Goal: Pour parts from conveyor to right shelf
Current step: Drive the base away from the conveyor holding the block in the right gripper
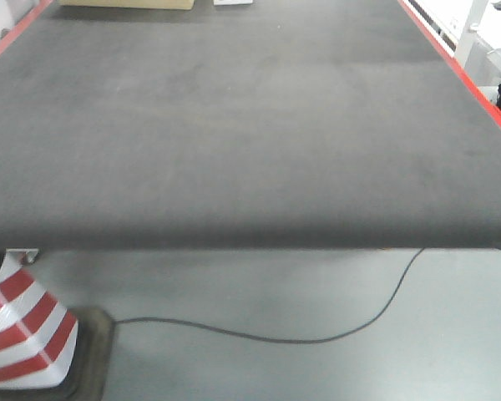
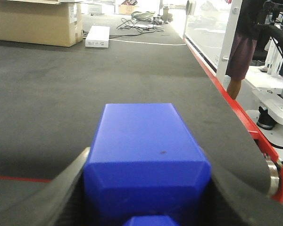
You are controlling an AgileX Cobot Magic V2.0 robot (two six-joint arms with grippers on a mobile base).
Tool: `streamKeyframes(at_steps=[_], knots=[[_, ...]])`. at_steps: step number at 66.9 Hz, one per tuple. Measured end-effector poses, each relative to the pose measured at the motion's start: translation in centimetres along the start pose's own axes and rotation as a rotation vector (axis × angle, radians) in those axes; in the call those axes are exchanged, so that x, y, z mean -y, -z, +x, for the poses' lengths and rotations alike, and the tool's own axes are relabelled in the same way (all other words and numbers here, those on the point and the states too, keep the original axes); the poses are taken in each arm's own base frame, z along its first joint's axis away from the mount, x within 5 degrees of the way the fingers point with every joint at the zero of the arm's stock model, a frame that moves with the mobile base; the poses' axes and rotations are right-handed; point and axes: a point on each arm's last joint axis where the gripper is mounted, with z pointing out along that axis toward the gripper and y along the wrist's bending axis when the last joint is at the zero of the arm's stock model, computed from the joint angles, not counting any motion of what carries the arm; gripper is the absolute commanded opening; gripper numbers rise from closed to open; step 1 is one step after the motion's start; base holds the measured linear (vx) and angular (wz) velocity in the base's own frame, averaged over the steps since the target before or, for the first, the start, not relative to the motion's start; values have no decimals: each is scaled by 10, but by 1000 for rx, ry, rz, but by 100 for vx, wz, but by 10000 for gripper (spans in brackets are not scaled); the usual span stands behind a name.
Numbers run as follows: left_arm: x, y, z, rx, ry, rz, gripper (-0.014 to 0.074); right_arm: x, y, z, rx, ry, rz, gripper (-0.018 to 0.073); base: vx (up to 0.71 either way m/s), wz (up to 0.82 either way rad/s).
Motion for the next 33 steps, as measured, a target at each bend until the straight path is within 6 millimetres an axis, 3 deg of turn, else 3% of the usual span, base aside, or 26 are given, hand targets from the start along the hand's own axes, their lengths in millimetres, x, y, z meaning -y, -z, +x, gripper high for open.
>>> streamKeyframes(at_steps=[33], knots=[[0,0,0,0,0,0,-6,0,0,0,0,0,0,-4,-27,3]])
